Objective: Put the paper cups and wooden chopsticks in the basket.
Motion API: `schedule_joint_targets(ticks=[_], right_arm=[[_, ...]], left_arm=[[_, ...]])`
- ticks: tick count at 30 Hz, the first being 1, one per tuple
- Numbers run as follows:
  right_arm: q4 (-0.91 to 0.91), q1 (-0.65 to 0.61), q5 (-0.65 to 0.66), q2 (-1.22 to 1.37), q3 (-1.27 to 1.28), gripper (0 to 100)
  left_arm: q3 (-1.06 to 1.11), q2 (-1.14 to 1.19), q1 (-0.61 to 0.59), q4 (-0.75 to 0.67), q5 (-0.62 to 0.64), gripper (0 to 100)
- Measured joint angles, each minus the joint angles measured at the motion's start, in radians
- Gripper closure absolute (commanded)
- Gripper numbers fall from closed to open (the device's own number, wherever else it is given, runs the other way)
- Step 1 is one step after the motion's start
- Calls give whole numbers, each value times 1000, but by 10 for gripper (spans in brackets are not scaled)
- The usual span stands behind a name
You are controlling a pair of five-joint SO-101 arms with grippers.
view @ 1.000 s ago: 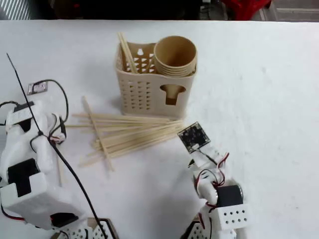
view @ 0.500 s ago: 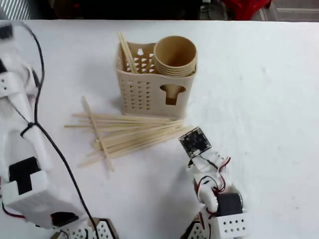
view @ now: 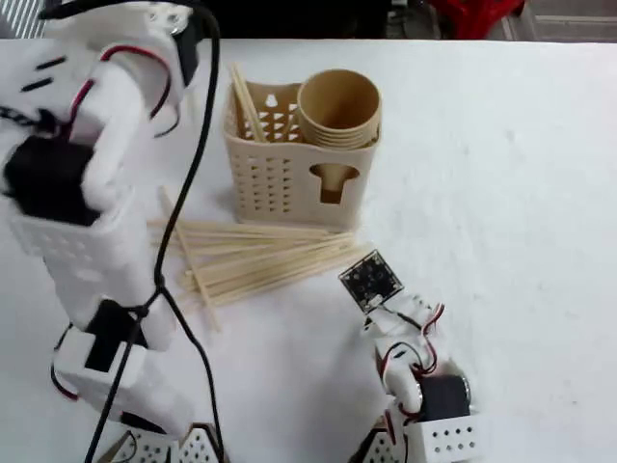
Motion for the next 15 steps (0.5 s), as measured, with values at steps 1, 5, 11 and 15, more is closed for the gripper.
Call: schedule_joint_targets(ticks=[1,5,11,15], right_arm=[[0,0,0,0,0,960],[0,0,0,0,0,960],[0,0,0,0,0,960],[0,0,0,0,0,960]], left_arm=[[40,-2,6,-51,23,977],[244,0,11,-267,120,977],[519,2,17,-451,189,977],[655,2,17,-477,199,976]])
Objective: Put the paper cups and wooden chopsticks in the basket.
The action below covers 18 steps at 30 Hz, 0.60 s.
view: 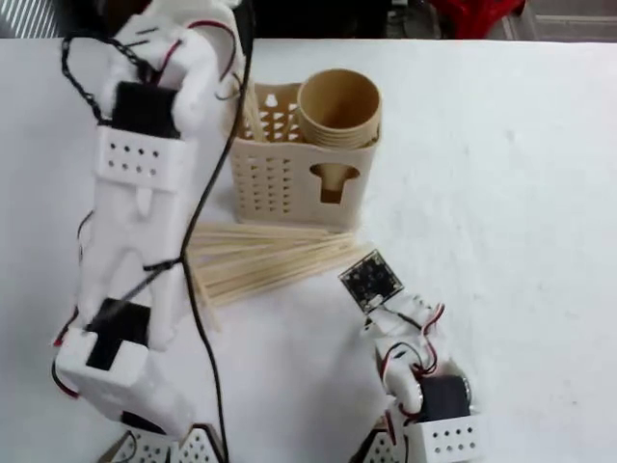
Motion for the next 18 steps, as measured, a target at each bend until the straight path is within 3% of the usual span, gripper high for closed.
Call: schedule_joint_targets(ticks=[6,12,18], right_arm=[[0,0,0,0,0,960],[-3,0,0,0,3,960],[-8,0,0,0,3,960]], left_arm=[[46,0,0,91,0,893],[46,0,-8,199,2,906],[20,2,-117,267,2,910]])
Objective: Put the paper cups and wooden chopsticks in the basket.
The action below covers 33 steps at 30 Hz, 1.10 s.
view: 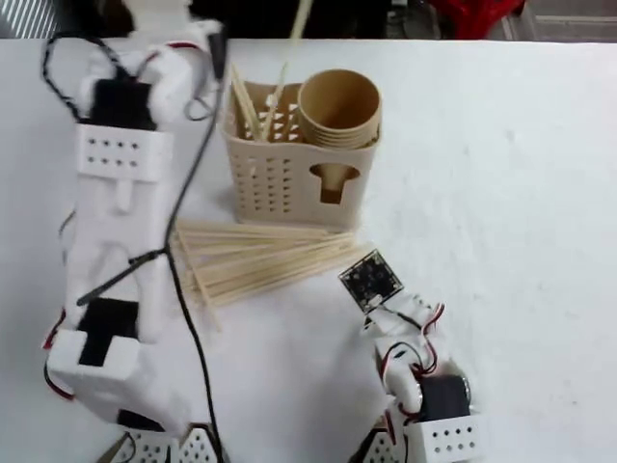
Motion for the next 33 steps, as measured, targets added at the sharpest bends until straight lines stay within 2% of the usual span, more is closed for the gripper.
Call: schedule_joint_targets(ticks=[7,10,13,16,21,24,27,33], right_arm=[[0,0,0,0,0,960],[0,0,0,0,0,960],[0,0,0,0,0,960],[0,0,0,0,0,960],[0,0,0,0,0,960],[0,0,0,0,0,960],[0,0,0,0,0,960],[0,0,0,0,0,960]], left_arm=[[-287,-2,-146,275,2,909],[-359,-2,-150,345,2,907],[-376,-2,-101,341,-17,906],[-353,15,8,253,-112,906],[-276,149,149,-3,-255,905],[-276,261,175,-141,-272,886],[-275,353,176,-227,-288,805],[-330,470,183,-253,-344,787]])
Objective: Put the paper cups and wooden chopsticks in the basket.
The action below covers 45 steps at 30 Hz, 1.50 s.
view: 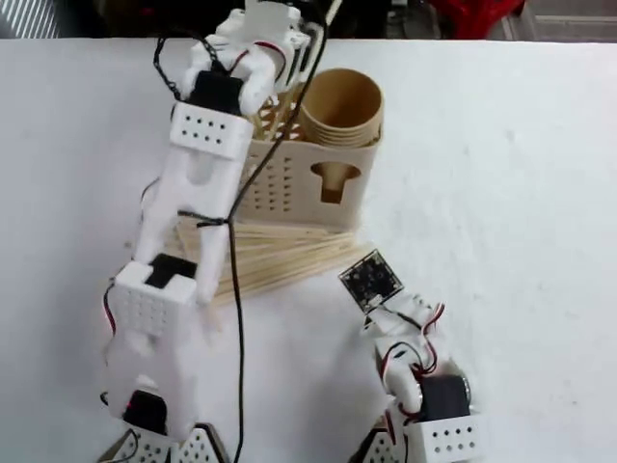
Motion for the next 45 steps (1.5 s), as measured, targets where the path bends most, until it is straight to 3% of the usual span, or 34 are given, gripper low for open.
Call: schedule_joint_targets(ticks=[14,29,32,35,45], right_arm=[[0,0,0,0,3,960],[0,0,0,0,3,961],[0,0,0,0,3,961],[0,0,0,0,3,961],[0,0,0,0,3,961]], left_arm=[[-281,51,46,123,-2,819],[-71,51,83,58,-11,827],[-48,51,81,40,-8,904],[-46,51,69,37,-8,982],[-166,52,43,66,-9,978]])
